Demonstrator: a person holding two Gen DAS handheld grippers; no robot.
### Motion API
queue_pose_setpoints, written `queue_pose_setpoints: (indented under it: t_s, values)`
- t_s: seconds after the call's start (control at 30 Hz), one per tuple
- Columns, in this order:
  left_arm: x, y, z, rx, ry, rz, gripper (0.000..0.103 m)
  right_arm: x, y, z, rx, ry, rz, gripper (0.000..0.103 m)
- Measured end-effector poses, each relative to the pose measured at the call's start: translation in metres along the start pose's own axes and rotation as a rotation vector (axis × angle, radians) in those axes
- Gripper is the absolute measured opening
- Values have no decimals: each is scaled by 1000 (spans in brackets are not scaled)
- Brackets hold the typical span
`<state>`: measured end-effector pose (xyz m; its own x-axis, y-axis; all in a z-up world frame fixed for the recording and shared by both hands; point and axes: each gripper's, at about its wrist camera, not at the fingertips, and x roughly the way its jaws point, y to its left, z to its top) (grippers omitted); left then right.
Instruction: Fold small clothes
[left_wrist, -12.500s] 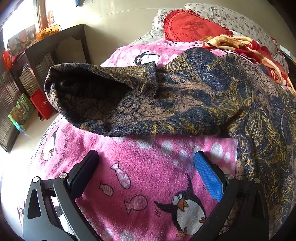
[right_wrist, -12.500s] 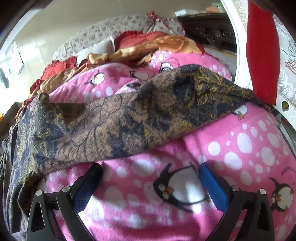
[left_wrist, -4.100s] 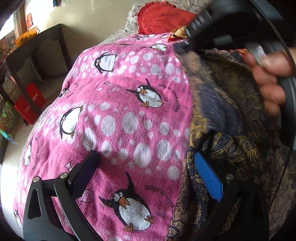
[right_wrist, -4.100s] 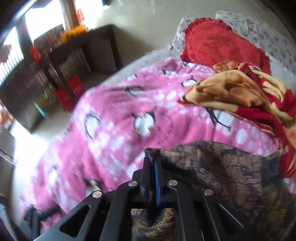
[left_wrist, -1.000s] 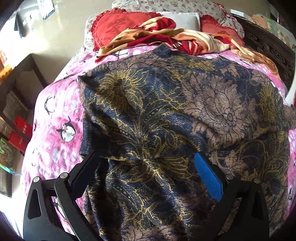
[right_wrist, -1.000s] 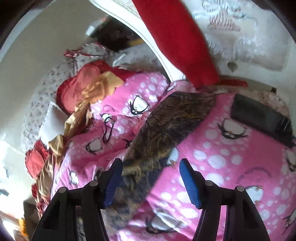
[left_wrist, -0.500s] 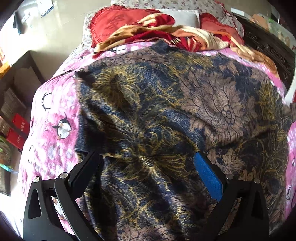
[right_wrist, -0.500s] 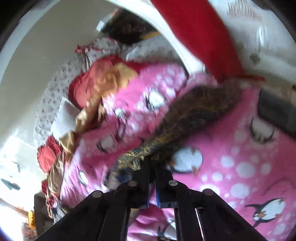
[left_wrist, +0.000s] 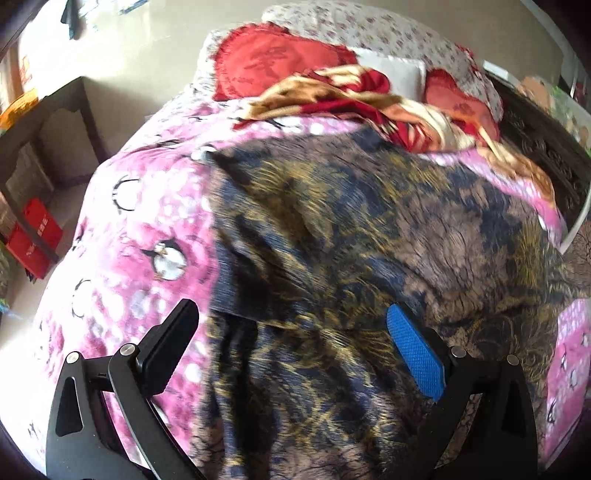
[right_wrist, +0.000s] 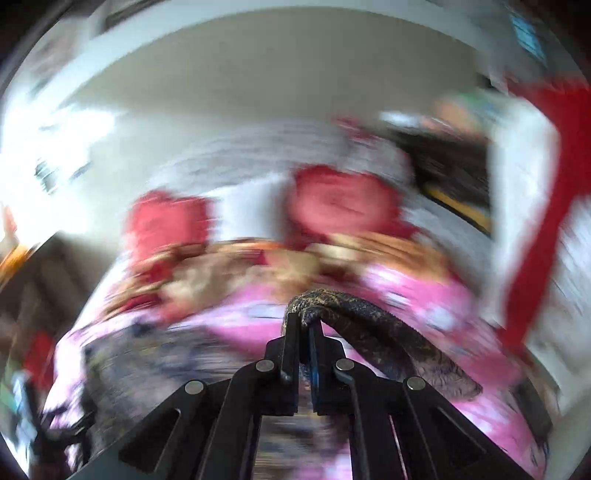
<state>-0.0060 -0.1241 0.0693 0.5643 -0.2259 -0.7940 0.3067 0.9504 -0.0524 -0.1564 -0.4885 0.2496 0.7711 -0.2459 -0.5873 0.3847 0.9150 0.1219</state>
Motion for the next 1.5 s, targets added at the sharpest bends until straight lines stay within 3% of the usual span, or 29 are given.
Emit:
queue_pose_setpoints:
  t_s: [0.1,0.13,0.17,0.2,0.27,0.33,0.43,0.5,0.57,0.63,0.7,0.73,0.83,0.9,0.93,1.0,1.07,1.2,1.27,1.33,1.4,1.47,1.5]
  values:
    - [0,21,3,-51,4,19,103,13,123,-28,-271,1,161,4]
    - [0,27,3,-63,6,24,103,23,151,-45,-325,41,216,14]
    - [-2,33,3,-74,4,26,102,44,180,-69,-377,150,292,29]
    - [-5,40,2,-86,-3,27,102,60,193,-89,-376,261,349,32]
    - [-9,53,0,-100,-21,29,102,75,194,-120,-293,384,447,32]
    - [-8,61,-2,-101,-19,40,103,75,180,-141,-234,438,474,33]
    - [-2,63,-4,-99,-8,37,103,65,140,-144,-169,418,414,37]
    - [3,58,-4,-104,-2,17,103,65,113,-133,-100,386,382,48]
    - [4,51,-5,-104,2,-3,103,67,95,-118,-15,369,355,49]
    - [5,43,-5,-101,6,-19,103,79,102,-102,39,358,394,50]
    - [5,37,-7,-84,13,-25,103,98,117,-91,49,358,443,56]
    - [5,36,-7,-73,15,-24,103,112,125,-87,59,362,428,61]
    - [0,39,-6,-42,5,1,103,161,135,-85,142,378,323,62]
    - [-4,48,-4,-44,-6,18,103,191,137,-84,179,390,364,44]
    - [-6,53,-3,-50,-11,21,103,197,138,-81,161,399,349,10]
    - [-10,66,-1,-72,-27,28,103,190,140,-72,156,369,304,7]
    - [-15,81,2,-114,-49,32,103,164,154,-60,155,297,448,5]
    - [-24,96,7,-160,-87,29,102,122,223,-59,-105,226,582,5]
    - [-31,105,7,-173,-107,44,102,110,262,-79,-224,234,568,6]
    - [-36,116,6,-189,-115,47,102,111,286,-110,-261,333,582,8]
    - [-37,127,3,-207,-107,34,102,111,289,-140,-213,496,677,19]
    - [-34,132,2,-218,-91,16,102,99,278,-154,-192,548,728,41]
    - [-33,131,1,-219,-86,10,102,91,270,-155,-195,541,730,44]
